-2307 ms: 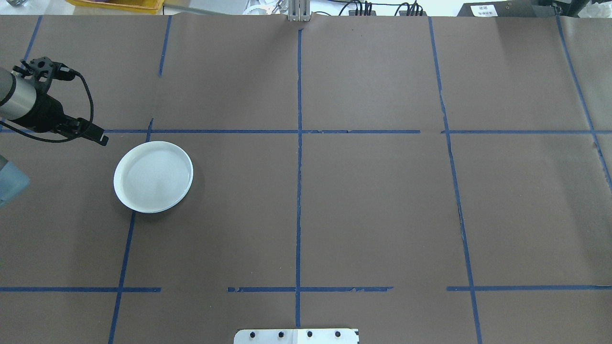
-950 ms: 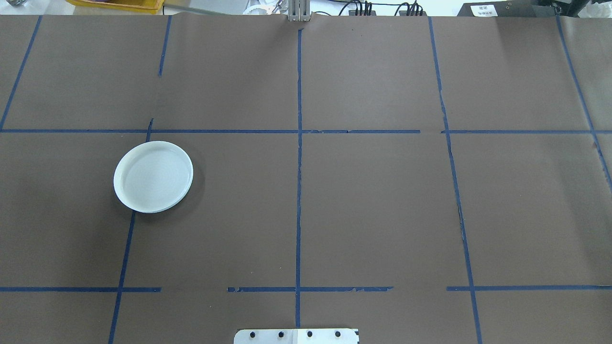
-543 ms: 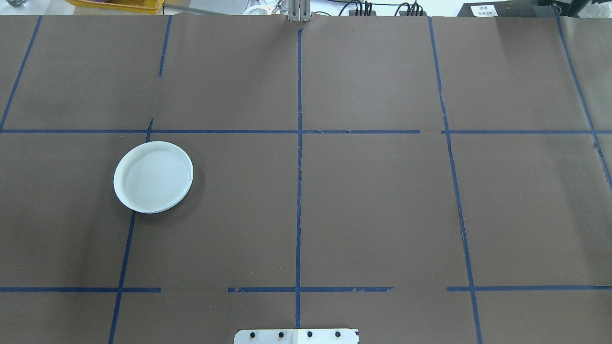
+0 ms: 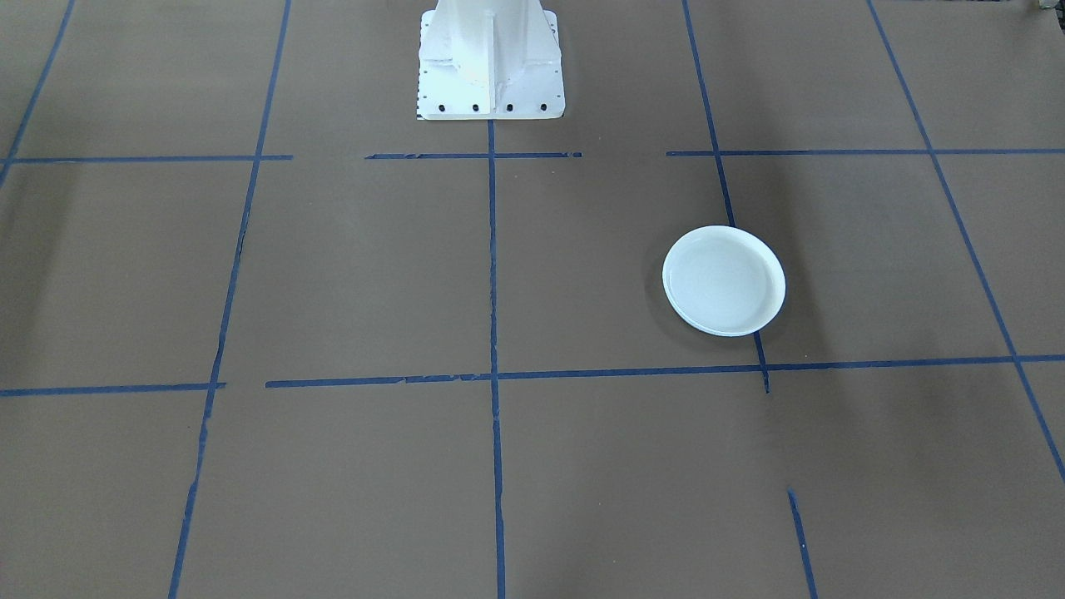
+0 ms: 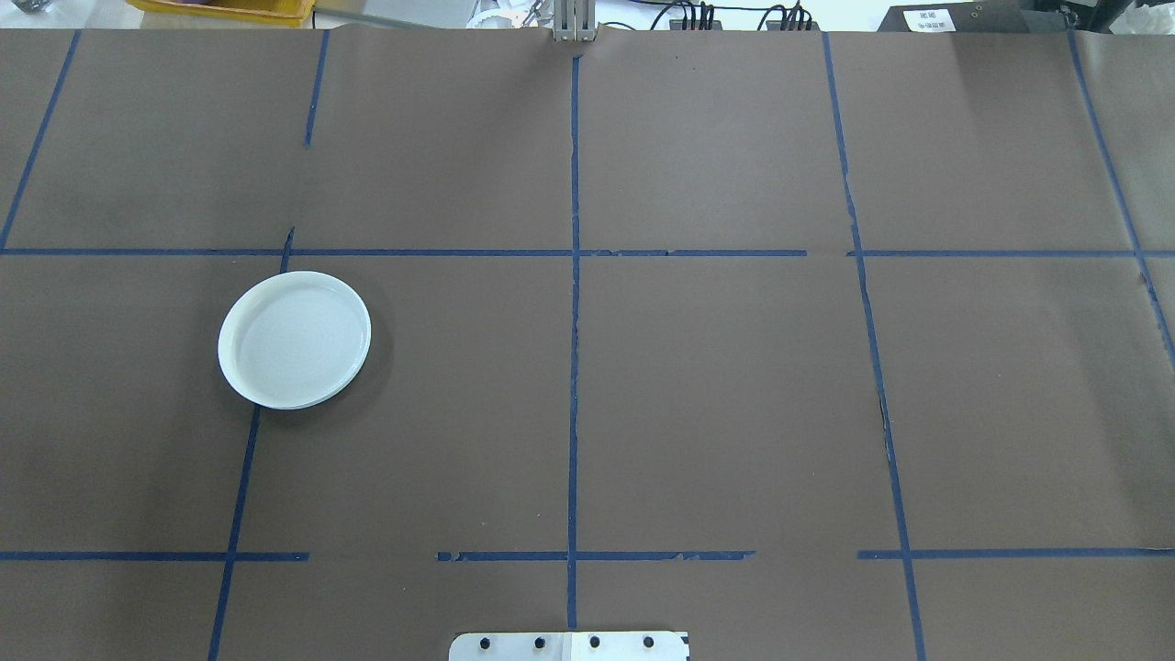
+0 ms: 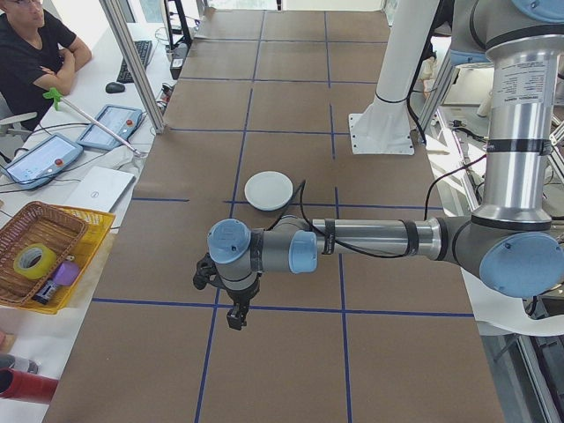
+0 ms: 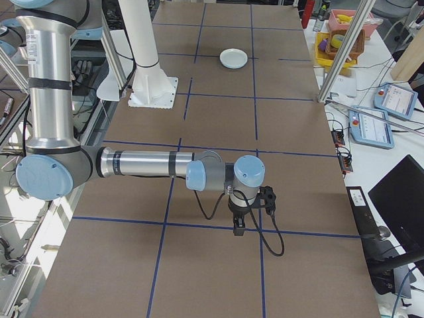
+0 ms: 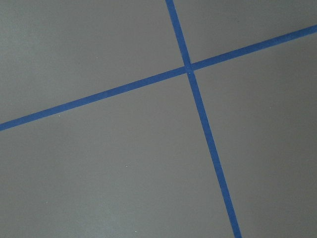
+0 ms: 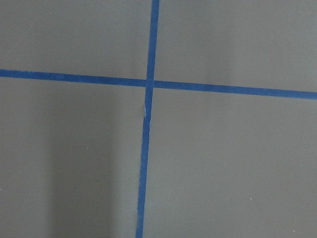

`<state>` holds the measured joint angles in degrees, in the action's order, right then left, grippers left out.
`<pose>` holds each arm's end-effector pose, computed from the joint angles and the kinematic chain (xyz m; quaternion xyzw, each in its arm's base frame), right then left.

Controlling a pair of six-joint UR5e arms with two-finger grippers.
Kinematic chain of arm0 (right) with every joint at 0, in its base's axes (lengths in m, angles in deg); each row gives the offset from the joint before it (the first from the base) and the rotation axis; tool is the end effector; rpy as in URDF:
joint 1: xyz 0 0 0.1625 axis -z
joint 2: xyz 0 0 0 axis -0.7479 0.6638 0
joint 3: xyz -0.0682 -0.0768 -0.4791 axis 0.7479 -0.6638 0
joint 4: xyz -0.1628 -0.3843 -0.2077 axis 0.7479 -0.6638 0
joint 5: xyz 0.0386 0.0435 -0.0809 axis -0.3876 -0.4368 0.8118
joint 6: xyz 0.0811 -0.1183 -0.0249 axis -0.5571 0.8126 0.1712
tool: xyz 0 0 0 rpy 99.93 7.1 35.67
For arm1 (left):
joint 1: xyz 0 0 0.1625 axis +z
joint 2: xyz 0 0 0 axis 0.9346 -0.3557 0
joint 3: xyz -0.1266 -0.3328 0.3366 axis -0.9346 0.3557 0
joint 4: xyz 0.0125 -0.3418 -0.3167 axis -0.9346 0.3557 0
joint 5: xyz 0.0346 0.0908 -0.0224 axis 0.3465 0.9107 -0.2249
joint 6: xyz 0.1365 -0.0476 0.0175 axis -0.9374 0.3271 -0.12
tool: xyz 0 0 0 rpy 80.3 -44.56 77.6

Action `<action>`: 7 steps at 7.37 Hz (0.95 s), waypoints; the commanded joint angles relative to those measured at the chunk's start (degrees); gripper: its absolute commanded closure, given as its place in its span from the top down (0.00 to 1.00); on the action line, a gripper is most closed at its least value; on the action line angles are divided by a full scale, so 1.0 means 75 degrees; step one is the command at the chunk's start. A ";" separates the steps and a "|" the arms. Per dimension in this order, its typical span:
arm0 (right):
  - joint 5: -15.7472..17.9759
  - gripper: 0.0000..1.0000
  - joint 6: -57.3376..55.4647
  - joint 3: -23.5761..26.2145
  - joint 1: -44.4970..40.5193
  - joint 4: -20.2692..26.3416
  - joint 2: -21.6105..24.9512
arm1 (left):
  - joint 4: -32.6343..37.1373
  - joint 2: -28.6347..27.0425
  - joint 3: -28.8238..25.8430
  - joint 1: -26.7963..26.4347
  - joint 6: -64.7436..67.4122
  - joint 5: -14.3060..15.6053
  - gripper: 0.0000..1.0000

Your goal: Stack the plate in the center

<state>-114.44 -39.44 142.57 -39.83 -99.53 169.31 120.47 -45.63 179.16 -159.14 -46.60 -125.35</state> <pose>0.0205 -0.5340 0.7548 -0.0029 -0.3542 -0.0314 0.9346 -0.0349 -0.5347 0.7657 0.0319 0.3606 0.1138 0.9252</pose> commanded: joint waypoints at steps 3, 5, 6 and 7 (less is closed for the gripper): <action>0.0000 1.00 0.0000 0.0000 0.0000 0.0002 0.0000 | -0.0132 -0.0130 0.0047 -0.0015 0.1076 -0.0026 1.00; 0.0000 1.00 0.0000 0.0000 0.0000 0.0002 0.0000 | -0.0132 -0.0142 0.0070 -0.0015 0.1064 -0.0038 1.00; 0.0000 1.00 0.0000 0.0000 0.0000 0.0002 0.0000 | -0.0132 -0.0142 0.0070 -0.0015 0.1064 -0.0038 1.00; 0.0000 1.00 0.0000 0.0000 0.0000 0.0002 0.0000 | -0.0132 -0.0142 0.0070 -0.0015 0.1064 -0.0038 1.00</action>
